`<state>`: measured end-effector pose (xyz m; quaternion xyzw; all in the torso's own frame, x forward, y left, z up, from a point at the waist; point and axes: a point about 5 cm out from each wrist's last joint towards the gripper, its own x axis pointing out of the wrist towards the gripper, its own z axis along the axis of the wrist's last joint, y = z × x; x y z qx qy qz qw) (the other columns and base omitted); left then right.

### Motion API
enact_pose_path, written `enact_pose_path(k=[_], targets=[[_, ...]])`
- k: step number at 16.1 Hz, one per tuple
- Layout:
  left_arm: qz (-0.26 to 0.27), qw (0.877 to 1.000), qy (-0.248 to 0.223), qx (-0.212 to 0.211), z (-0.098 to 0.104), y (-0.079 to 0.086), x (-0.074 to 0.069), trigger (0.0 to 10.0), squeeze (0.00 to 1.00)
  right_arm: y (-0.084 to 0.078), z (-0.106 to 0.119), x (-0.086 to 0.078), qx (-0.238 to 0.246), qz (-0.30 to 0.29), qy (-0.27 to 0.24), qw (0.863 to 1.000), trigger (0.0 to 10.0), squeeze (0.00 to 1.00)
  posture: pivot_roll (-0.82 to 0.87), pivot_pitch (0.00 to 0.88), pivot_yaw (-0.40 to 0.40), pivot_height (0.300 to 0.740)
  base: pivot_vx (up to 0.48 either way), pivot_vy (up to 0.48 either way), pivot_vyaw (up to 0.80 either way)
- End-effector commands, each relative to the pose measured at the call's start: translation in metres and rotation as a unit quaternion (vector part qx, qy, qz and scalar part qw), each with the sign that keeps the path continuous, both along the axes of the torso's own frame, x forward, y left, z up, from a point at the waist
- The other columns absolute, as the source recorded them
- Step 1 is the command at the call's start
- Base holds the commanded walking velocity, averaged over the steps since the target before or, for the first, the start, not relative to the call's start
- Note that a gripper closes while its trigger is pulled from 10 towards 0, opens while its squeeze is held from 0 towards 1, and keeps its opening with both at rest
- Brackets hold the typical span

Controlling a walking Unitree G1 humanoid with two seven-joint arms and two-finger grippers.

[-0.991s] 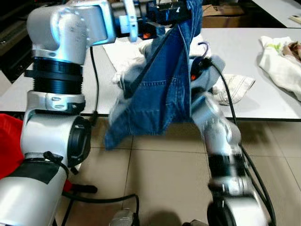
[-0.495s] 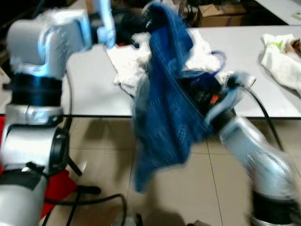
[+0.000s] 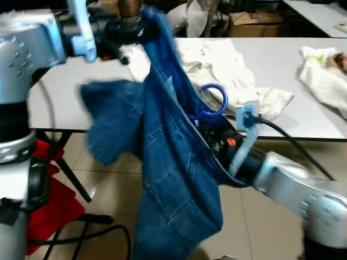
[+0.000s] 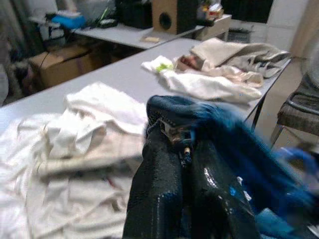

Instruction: Hang hanger

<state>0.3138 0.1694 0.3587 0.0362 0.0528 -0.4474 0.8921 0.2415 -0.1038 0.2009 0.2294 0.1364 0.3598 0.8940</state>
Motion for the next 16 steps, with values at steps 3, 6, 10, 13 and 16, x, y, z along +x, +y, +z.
enact_pose_path(k=[3, 6, 10, 13, 16], targets=[[0.025, 1.000, -0.003, -0.013, 0.008, 0.018, -0.014, 0.0, 0.00, -0.028, 0.001, 0.017, 0.074, -0.131, 0.025, 0.988, 10.0, 0.00, 0.03, 0.000, 0.058, 0.723, 0.000, 0.000, 0.00], [0.087, 0.996, 0.013, -0.007, -0.003, 0.034, -0.010, 0.0, 0.00, -0.031, -0.005, 0.012, 0.102, -0.140, 0.053, 0.984, 10.0, 0.00, 0.03, 0.000, 0.060, 0.723, 0.000, 0.000, 0.00], [0.191, 0.976, 0.089, 0.059, -0.067, 0.062, 0.007, 0.0, 0.00, -0.010, 0.014, -0.005, 0.105, -0.047, 0.037, 0.993, 10.0, 0.00, 0.02, 0.000, 0.072, 0.723, 0.000, 0.000, 0.00], [0.198, 0.957, 0.180, 0.112, -0.135, 0.071, -0.006, 0.0, 0.00, -0.013, 0.025, -0.003, 0.095, -0.052, 0.016, 0.994, 10.0, 0.00, 0.01, 0.000, 0.073, 0.723, 0.000, 0.000, 0.00], [0.190, 0.930, 0.263, 0.176, -0.213, 0.066, -0.038, 0.0, 0.00, -0.015, 0.030, 0.000, 0.086, -0.061, 0.007, 0.994, 10.0, 0.00, 0.01, 0.000, 0.040, 0.723, 0.000, 0.000, 0.00]])
